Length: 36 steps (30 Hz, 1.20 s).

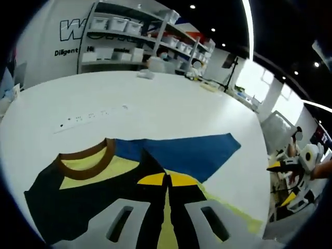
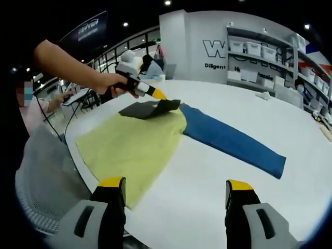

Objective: Fold the garment on the visible template until the final outline fits inside the template.

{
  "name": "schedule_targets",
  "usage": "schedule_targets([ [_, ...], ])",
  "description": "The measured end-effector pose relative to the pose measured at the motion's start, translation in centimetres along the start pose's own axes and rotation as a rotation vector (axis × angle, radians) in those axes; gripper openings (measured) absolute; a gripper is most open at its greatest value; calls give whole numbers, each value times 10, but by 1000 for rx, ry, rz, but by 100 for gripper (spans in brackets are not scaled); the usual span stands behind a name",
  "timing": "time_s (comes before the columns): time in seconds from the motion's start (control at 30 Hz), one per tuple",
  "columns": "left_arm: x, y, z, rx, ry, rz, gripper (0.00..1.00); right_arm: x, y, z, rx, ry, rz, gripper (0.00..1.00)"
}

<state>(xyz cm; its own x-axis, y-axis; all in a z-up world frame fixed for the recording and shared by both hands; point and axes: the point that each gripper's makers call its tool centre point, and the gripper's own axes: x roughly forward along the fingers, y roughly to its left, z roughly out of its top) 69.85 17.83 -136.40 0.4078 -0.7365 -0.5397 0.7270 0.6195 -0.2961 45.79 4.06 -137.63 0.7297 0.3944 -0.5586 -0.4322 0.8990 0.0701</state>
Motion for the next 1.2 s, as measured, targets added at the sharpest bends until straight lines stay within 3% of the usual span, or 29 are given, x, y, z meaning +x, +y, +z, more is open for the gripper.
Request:
schedule_targets([
  [0.7,22,-5,-23,-28,58,-5,0,1,-3,-9,21,14,4,77],
  [0.9,23,-16,-25,-33,56,-49,0,1,-4,-12,24,19,3,77],
  [1.2,19,-14,-25,41,57,-48,6,1,-8,-8,24,13,-4,77],
])
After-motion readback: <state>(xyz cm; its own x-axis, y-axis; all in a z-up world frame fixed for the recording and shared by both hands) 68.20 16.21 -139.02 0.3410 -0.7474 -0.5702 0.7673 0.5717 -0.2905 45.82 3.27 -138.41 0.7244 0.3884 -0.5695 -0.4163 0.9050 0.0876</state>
